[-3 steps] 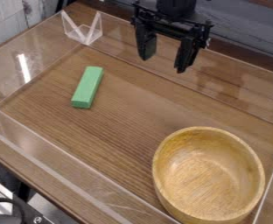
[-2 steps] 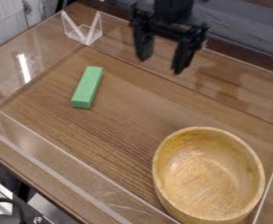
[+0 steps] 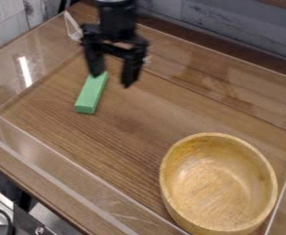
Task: Put the green block in the brown bowl
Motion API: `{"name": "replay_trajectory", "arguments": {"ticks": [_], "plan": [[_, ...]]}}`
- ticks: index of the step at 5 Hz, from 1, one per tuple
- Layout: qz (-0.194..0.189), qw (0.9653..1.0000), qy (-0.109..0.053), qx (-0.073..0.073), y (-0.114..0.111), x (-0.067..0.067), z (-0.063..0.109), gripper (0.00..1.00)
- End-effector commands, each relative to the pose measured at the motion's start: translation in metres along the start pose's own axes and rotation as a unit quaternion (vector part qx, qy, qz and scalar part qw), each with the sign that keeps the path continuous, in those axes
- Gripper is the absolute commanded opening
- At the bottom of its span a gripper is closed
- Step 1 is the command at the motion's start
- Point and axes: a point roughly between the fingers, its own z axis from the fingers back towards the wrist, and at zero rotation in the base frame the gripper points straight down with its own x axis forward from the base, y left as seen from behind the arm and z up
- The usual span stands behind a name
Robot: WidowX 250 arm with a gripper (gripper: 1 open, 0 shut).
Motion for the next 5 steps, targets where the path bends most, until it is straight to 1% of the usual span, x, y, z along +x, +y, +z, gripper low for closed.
{"name": "replay_trajectory", "arguments": {"ticks": [1,2,4,5], "plan": [[0.002,0.9989,-0.046,0.006,0.028,-0.002,0.01,1.0],[0.008,0.9986,-0.053,0.003,0.04,-0.001,0.001,1.0],[0.017,0.9981,-0.058,-0.012,0.039,0.006,-0.018,1.0],[0.024,0.9978,-0.058,-0.02,0.039,0.009,-0.028,1.0]]}}
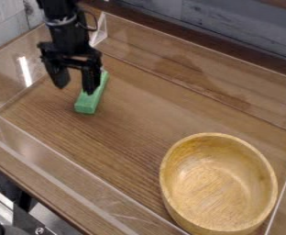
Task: Put the green block in the brown bowl
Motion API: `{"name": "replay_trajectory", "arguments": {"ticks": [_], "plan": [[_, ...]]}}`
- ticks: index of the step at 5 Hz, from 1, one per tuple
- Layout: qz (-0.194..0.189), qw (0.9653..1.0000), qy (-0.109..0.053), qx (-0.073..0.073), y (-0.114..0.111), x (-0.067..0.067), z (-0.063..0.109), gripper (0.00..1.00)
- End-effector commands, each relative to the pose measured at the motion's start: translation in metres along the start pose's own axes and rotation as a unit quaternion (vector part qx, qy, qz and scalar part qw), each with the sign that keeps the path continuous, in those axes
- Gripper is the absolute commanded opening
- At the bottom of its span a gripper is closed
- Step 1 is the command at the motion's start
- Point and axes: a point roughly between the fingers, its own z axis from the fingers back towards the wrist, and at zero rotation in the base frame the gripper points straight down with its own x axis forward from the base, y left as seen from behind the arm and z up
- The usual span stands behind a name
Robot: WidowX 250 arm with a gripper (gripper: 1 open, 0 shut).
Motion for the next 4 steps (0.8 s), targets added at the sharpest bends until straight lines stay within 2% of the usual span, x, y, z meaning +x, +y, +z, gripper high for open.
{"name": "replay_trajectory", "arguments": {"ticks": [1,4], "plan": [[0.005,0.9999,-0.016,-0.001,0.004,0.006,0.001,1.0],[0.01,0.9998,-0.013,-0.011,0.007,0.015,-0.009,1.0]]}}
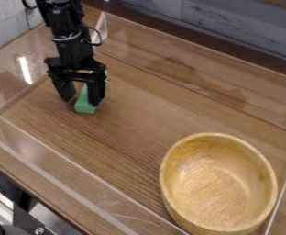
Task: Put the green block in the brown bowl
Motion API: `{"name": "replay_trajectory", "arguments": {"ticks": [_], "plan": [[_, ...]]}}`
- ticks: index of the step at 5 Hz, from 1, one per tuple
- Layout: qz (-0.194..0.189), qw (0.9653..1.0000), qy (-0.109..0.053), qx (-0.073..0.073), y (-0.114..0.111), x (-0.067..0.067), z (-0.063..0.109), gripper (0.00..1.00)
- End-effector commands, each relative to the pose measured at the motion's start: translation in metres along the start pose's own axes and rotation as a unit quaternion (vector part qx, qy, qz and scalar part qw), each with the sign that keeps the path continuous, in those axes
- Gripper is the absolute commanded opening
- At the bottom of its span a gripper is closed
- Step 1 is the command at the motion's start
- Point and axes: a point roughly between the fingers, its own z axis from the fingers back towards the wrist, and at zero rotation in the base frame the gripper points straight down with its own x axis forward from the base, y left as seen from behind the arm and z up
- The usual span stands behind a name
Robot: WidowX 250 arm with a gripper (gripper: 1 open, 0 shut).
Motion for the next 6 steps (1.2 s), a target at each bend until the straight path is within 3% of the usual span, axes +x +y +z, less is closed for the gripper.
{"name": "replay_trajectory", "arguments": {"ticks": [1,4,5,6], "plan": [[0.003,0.9996,-0.027,0.007,0.0061,0.0111,0.0119,1.0],[0.005,0.9998,-0.022,0.003,0.009,0.0144,0.0045,1.0],[0.005,0.9998,-0.019,0.002,0.0099,0.0152,0.0021,0.0],[0.007,0.9999,-0.015,-0.001,0.01,0.0157,0.0024,0.0]]}}
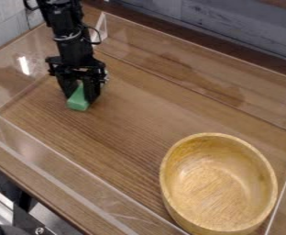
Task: Put the green block in the brown bowl
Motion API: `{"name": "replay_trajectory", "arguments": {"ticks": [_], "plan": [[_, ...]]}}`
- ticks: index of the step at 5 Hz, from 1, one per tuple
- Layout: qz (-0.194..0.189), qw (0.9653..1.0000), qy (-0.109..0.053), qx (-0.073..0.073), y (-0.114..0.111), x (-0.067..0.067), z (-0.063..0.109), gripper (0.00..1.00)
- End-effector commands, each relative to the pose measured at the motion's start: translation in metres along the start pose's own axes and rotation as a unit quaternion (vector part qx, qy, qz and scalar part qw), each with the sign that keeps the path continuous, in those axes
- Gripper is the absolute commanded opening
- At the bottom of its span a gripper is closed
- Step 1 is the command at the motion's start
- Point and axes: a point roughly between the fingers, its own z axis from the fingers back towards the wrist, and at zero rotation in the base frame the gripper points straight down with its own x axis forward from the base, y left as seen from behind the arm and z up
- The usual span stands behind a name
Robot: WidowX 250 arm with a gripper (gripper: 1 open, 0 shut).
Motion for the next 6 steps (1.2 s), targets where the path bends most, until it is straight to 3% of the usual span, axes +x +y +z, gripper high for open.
{"name": "replay_trajectory", "arguments": {"ticks": [1,2,6], "plan": [[0.004,0.9999,-0.011,0.001,0.003,0.006,0.008,0.0],[0.005,1.0,-0.008,-0.002,0.003,0.006,0.009,0.0],[-0.011,0.9993,0.037,0.003,-0.016,-0.009,0.073,0.0]]}}
